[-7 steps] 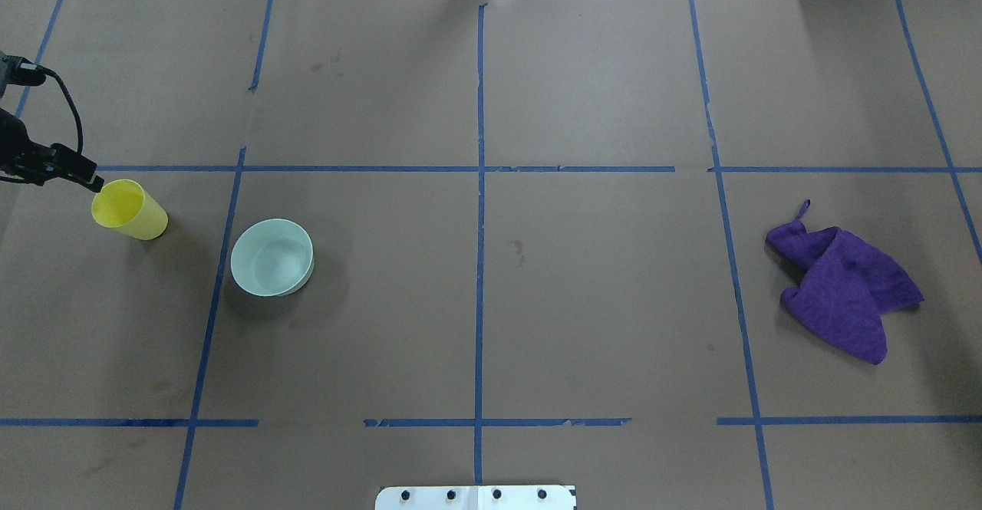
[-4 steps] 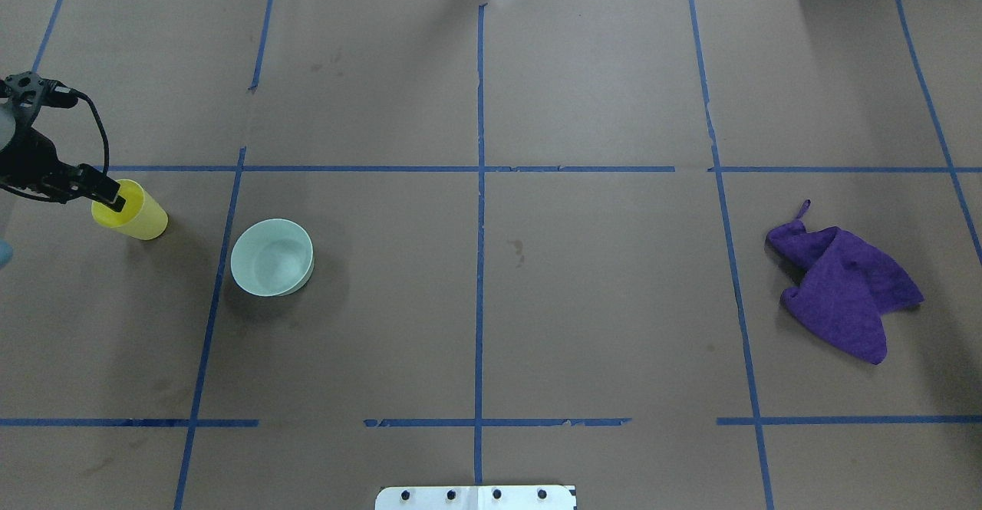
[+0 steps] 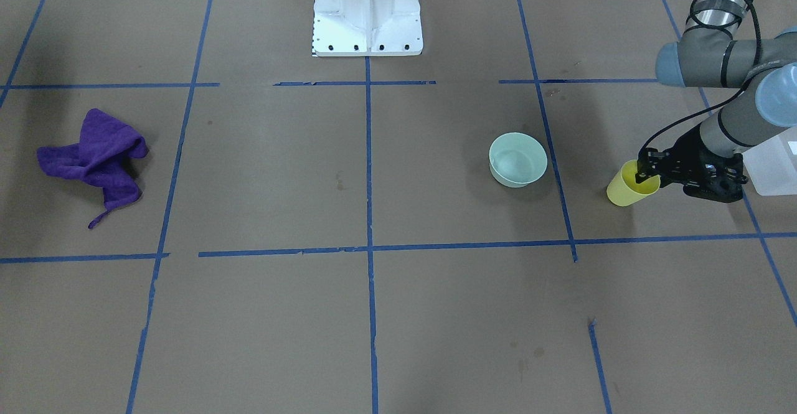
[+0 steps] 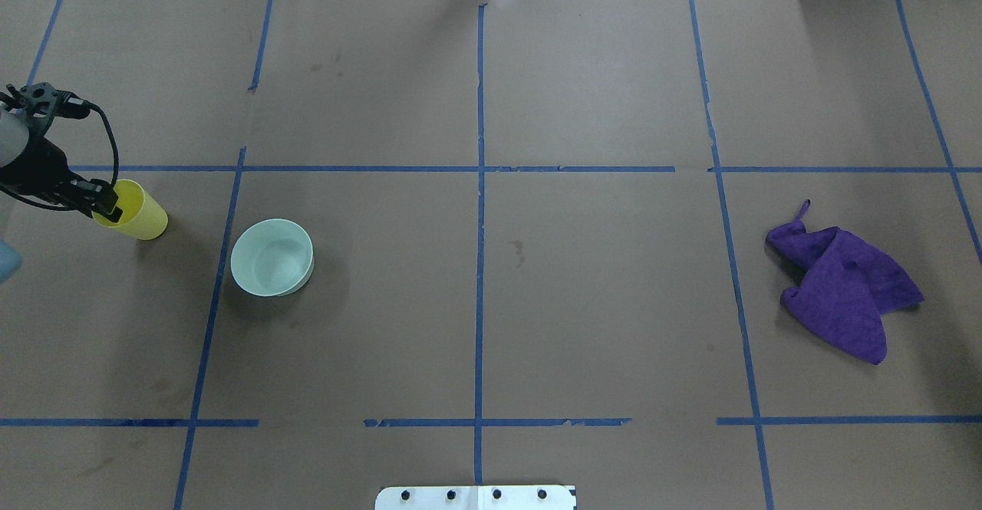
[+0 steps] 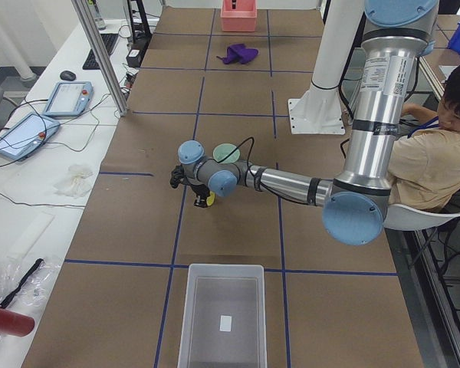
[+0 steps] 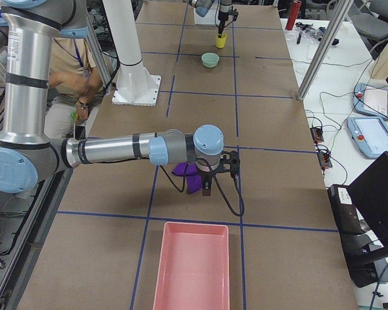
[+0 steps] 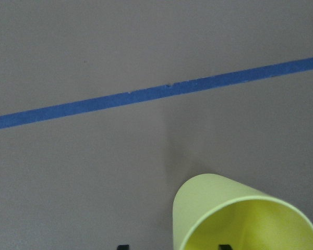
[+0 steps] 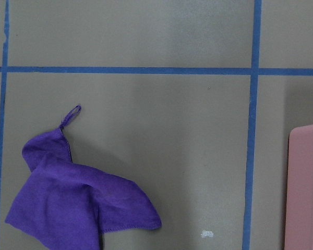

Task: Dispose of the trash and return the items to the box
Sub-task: 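Lift the yellow cup with the left gripper while the right gripper reaches for the cloth, then grasp the purple cloth with the right gripper and lift it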

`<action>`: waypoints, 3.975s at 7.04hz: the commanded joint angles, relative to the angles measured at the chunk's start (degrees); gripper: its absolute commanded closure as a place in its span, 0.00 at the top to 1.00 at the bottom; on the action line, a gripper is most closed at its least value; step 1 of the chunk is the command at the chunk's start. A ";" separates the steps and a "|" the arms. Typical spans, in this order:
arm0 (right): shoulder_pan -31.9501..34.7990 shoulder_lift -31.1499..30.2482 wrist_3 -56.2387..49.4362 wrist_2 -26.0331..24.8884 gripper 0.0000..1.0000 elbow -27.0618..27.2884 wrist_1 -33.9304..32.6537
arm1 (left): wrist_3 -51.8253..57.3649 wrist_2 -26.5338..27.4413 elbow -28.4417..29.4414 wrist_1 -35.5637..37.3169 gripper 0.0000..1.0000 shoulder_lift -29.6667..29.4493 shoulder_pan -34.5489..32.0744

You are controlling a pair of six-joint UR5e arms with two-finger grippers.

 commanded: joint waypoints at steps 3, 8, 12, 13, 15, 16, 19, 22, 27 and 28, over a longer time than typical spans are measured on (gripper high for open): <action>-6.01 0.26 10.95 0.45 1.00 1.06 6.81 | -0.06 0.04 -4.82 0.41 0.00 0.69 -0.49; -21.03 0.00 31.10 -5.41 1.00 1.05 19.95 | 6.24 0.13 -8.18 0.68 0.00 0.78 -10.58; -28.33 1.14 39.24 -9.99 1.00 1.67 22.30 | 20.22 0.04 -8.62 0.68 0.00 7.27 -21.47; -30.45 1.66 44.51 -10.45 1.00 1.50 23.63 | 20.85 -0.13 -8.71 0.59 0.00 8.67 -23.76; -32.74 1.93 49.98 -15.26 1.00 1.32 23.56 | 20.86 -0.22 -8.44 0.50 0.00 8.86 -24.04; -34.49 2.71 52.19 -18.24 1.00 0.62 23.21 | 22.17 -0.22 -8.10 0.59 0.00 8.95 -24.13; -35.48 3.78 52.56 -19.94 1.00 -2.02 23.20 | 23.32 -0.49 -8.71 0.41 0.00 10.80 -26.51; -35.48 3.78 52.47 -20.03 0.31 -3.16 23.38 | 23.32 -0.49 -8.71 0.41 0.00 10.89 -26.60; -29.34 1.15 52.30 -17.48 0.00 0.95 23.20 | 33.40 -0.05 -7.22 0.68 0.00 13.07 -31.15; -28.20 0.18 52.12 -17.40 0.00 2.27 23.29 | 38.13 0.21 -6.95 0.50 0.00 18.30 -31.95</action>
